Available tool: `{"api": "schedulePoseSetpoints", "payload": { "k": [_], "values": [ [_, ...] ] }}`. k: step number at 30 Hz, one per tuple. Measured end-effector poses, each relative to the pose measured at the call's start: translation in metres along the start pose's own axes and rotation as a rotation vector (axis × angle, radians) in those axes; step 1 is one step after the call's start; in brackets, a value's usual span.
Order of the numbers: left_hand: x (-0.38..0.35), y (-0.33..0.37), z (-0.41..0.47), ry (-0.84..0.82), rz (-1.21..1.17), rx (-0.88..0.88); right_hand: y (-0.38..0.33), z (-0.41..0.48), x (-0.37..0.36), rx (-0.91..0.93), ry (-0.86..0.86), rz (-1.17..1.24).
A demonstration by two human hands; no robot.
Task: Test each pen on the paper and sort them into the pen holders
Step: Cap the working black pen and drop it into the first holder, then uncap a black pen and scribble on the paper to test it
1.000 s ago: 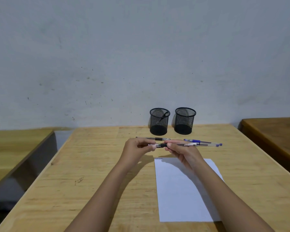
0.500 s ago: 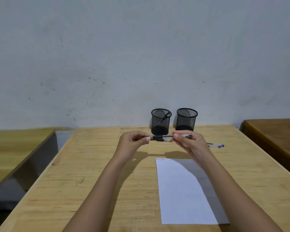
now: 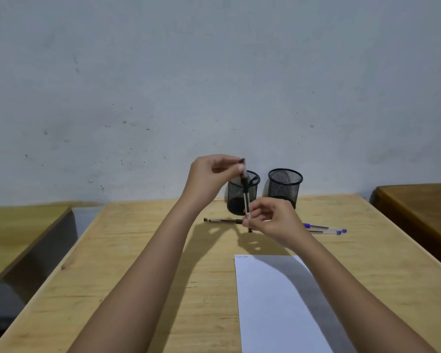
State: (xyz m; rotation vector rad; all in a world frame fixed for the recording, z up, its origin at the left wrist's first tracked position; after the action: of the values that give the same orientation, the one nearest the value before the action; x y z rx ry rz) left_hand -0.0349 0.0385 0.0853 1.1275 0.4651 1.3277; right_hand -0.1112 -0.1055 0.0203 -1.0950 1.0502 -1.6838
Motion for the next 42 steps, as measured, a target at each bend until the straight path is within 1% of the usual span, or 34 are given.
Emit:
{"api": "schedulePoseSetpoints", "payload": {
  "k": [2,4,7,9,10,11,13,15,19,22,25,30,33,37,39,42],
  "values": [
    [-0.005,-0.006,0.014,0.070,-0.041,0.005,0.003,0.011,0.003,0.013,0.121,0.165],
    [-0.009,-0.025,0.030,0.112,0.051,0.075,0.008,0.025,0.014,0.020,0.240,0.339],
    [-0.019,-0.058,0.041,0.008,0.357,0.199,0.010,0.052,0.032,0.032,0.355,0.437],
    [-0.027,-0.075,0.043,-0.079,0.400,0.285,0.010,0.074,0.040,0.018,0.395,0.489],
    [-0.031,-0.080,0.044,-0.110,0.373,0.302,0.012,0.085,0.042,0.016,0.412,0.456],
    [-0.034,-0.087,0.045,-0.137,0.335,0.292,0.013,0.095,0.044,0.021,0.438,0.358],
    [-0.042,-0.095,0.046,-0.183,0.273,0.208,0.019,0.111,0.047,0.011,0.466,0.143],
    [-0.048,-0.104,0.048,-0.175,0.289,0.153,0.022,0.123,0.046,-0.011,0.432,0.016],
    [-0.054,-0.112,0.051,-0.138,0.261,0.124,0.026,0.138,0.036,-0.053,0.273,-0.219],
    [-0.054,-0.113,0.051,-0.115,0.226,0.102,0.029,0.143,0.031,-0.080,0.196,-0.252],
    [-0.055,-0.117,0.051,-0.104,0.182,0.086,0.028,0.143,0.029,-0.058,0.142,-0.274],
    [-0.051,-0.111,0.051,-0.138,0.194,0.077,0.018,0.127,0.035,-0.051,0.145,-0.216],
    [-0.046,-0.108,0.047,-0.155,0.316,0.105,0.009,0.104,0.043,-0.005,0.203,-0.213],
    [-0.031,-0.116,0.011,-0.278,0.566,0.223,0.020,0.053,0.042,0.100,0.284,-0.148],
    [-0.019,-0.121,-0.018,-0.317,0.687,0.222,0.036,0.031,0.032,0.095,0.232,-0.195],
    [0.001,-0.133,-0.056,-0.393,0.880,0.269,0.055,0.018,0.009,0.041,0.048,-0.383]
  ]
}}
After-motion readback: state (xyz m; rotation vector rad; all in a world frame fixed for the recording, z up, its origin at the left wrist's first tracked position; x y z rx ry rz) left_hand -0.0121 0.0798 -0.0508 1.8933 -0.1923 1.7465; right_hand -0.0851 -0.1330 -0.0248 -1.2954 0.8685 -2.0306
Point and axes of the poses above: each hand's wrist, its own z-axis towards the middle knuckle, its own x-axis out of the back of the hand, y = z × x, the point moved 1 cm from there along z, towards the middle knuckle, and after that the axes turned 10 degrees about z, right-handed, at the moved point
